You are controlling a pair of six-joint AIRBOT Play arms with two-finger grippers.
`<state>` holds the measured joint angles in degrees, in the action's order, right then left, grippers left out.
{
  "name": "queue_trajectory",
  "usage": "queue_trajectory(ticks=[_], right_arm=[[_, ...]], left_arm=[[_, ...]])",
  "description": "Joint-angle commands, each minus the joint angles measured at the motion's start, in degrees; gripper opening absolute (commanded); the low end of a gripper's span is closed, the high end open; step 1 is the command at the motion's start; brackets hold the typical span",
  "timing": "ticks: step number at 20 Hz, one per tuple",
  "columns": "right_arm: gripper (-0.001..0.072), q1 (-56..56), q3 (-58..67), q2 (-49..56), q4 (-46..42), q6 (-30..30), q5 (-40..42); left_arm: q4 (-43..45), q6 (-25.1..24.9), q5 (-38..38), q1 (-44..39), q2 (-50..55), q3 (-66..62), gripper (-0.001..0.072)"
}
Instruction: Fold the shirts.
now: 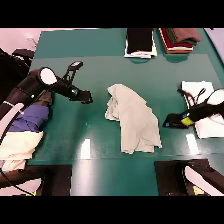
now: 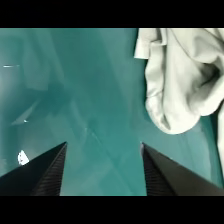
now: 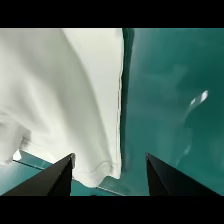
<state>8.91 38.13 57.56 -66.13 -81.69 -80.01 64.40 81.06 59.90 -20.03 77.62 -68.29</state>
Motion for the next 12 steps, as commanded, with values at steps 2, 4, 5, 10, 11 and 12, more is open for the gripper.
queue_trajectory(ticks=[2, 4, 5, 10, 11, 12], right_arm=[[0.0517, -0.85, -5.35, 6.05, 3.89, 1.44, 5.51], [0.0515, -3.76, -3.87, 8.59, 3.87, 1.38, 6.78], [0.0478, -5.25, -2.97, 9.92, 3.56, 1.36, 7.19], [0.0020, -11.06, 0.04, 10.32, -0.46, 1.88, 9.40], [0.0019, -11.65, 0.72, 8.87, -2.38, 1.77, 9.31], [0.0019, -11.91, 1.51, 6.95, -3.69, 1.51, 9.05]], left_arm=[[-3.67, -2.03, -0.22, 0.13, 0.59, 1.20, 0.0550], [-4.94, -2.05, -0.02, 0.13, 1.20, 1.22, 0.0549], [-6.01, -2.08, -0.02, 0.13, 1.64, 1.22, 0.0550], [-7.06, -2.14, 0.02, -2.54, 4.55, 1.22, 0.0550], [-7.06, -2.84, -0.39, -3.89, 5.40, 1.25, 0.0549], [-7.04, -3.82, -0.79, -5.09, 6.21, 1.22, 0.0549]])
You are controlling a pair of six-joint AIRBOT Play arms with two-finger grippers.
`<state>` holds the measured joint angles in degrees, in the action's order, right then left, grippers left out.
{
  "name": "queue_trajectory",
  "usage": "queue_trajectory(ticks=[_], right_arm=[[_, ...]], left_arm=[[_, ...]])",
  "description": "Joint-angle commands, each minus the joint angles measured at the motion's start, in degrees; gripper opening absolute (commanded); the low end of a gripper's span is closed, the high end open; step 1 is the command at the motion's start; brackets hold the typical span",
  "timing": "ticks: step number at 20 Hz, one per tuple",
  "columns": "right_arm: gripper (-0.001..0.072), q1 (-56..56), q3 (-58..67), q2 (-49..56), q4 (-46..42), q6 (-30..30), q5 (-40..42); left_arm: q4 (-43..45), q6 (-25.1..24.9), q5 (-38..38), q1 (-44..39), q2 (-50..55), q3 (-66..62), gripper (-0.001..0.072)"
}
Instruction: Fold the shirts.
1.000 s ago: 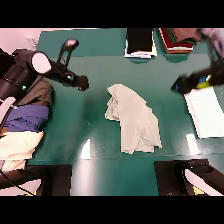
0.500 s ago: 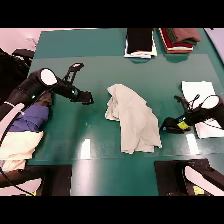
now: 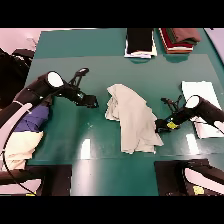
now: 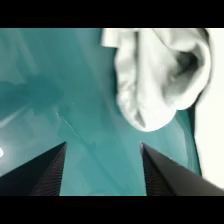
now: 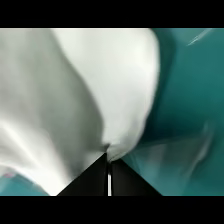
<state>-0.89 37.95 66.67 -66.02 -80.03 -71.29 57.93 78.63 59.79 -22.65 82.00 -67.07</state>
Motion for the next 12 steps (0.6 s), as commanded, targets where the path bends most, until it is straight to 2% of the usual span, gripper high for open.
queue_trajectory(ticks=[1, 4, 8, 12], right_arm=[[0.0019, -2.05, 2.47, -4.11, -4.66, -0.98, -0.09], [0.0019, -0.20, 3.76, -8.83, -4.44, -2.01, -0.68], [0.0019, 2.43, 3.80, -12.26, -4.37, -2.69, -1.38], [0.0019, 2.51, 3.80, -13.49, -4.04, -3.15, -2.21]], left_arm=[[-0.74, -1.38, -0.92, -3.67, 2.93, 0.00, 0.0550], [-3.23, -1.46, -3.52, -5.88, 6.43, -0.02, 0.0549], [-12.22, -5.35, -6.12, -6.99, 10.49, -0.02, 0.0548], [-11.65, -5.18, -7.10, -6.99, 12.24, -0.02, 0.0546]])
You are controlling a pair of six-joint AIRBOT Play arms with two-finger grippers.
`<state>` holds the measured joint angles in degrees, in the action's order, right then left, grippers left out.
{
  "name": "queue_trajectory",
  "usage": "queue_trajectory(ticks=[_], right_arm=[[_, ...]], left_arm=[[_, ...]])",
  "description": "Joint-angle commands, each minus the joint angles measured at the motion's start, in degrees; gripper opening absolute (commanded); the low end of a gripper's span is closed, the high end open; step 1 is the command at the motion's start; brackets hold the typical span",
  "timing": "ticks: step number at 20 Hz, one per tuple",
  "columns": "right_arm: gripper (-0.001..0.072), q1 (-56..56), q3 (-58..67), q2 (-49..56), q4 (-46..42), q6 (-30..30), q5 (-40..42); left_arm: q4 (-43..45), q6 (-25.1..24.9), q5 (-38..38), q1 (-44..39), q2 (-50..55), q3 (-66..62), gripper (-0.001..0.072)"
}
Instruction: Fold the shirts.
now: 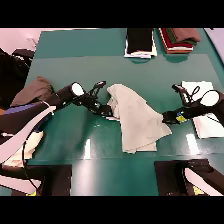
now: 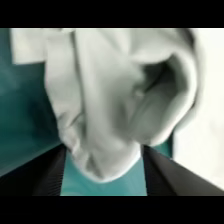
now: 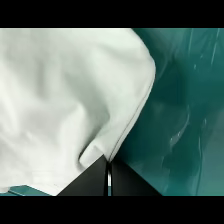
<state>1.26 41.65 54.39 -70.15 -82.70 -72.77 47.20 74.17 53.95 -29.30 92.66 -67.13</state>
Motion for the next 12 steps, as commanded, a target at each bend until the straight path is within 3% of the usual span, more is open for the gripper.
queue_trajectory(ticks=[1, 3, 6, 12], right_arm=[[0.0019, 0.37, 0.13, -1.22, 0.07, -0.68, -1.01], [0.0018, 0.37, 0.63, -1.31, 0.00, -0.66, -1.03], [0.0018, 0.37, 6.71, -1.62, -2.21, -0.63, -3.30], [0.0018, 0.37, 32.11, -1.70, -10.01, -0.61, -9.14]], left_arm=[[-0.85, -0.72, -1.49, -0.35, 1.55, 0.00, 0.0498], [-0.68, -0.76, -0.92, 0.26, 1.55, -1.42, 0.0025], [2.56, -0.44, 4.92, 5.53, -0.15, -8.11, 0.0027], [16.52, 2.38, 5.22, 21.33, -18.73, -21.44, 0.0027]])
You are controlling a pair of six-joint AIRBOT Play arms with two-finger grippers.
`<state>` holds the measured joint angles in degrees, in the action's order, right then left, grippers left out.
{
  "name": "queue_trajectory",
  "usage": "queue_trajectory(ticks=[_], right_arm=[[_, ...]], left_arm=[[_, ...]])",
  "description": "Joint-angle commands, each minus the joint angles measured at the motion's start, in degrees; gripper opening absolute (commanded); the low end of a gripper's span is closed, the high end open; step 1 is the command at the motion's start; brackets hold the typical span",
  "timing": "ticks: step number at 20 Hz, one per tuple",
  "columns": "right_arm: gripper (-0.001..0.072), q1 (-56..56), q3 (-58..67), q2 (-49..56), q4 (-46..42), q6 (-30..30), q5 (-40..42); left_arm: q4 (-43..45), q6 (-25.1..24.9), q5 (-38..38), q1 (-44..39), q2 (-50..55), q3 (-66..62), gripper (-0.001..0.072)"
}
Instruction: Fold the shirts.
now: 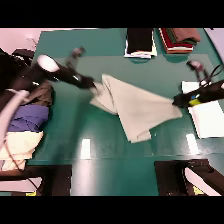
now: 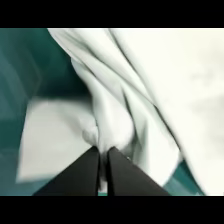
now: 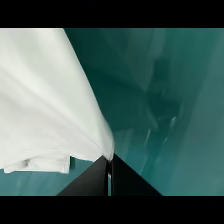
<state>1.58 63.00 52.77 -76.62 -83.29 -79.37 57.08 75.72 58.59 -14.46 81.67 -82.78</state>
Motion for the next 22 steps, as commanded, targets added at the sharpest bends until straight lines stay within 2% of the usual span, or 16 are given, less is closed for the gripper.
queue_trajectory(ticks=[1, 6, 10, 15, 19, 22], right_arm=[[0.0019, 0.04, 15.91, -0.09, -4.35, -0.02, -2.91], [0.0018, 0.04, 38.36, -0.11, -4.50, -0.02, -3.45], [0.0018, 0.04, 48.65, -1.40, -4.46, -0.13, -3.45], [0.0018, -0.83, 44.94, -2.03, -4.00, -0.28, -4.22], [0.0018, -3.19, 35.58, -2.05, -4.24, -0.28, -0.94], [0.0018, -3.26, 36.02, -2.05, -4.26, -0.28, 1.03]], left_arm=[[8.24, 0.81, 0.55, 8.50, -11.02, -7.89, 0.0027], [10.97, 0.70, 0.44, 13.33, -24.94, -15.67, 0.0027], [11.72, 0.72, 0.31, 13.33, -32.24, -18.62, 0.0027], [10.05, 0.94, 0.59, 13.31, -31.63, -15.41, 0.0027], [9.16, 0.92, 0.79, 13.31, -29.11, -12.52, 0.0027], [9.16, 0.90, 0.42, 13.31, -29.24, -15.43, 0.0027]])
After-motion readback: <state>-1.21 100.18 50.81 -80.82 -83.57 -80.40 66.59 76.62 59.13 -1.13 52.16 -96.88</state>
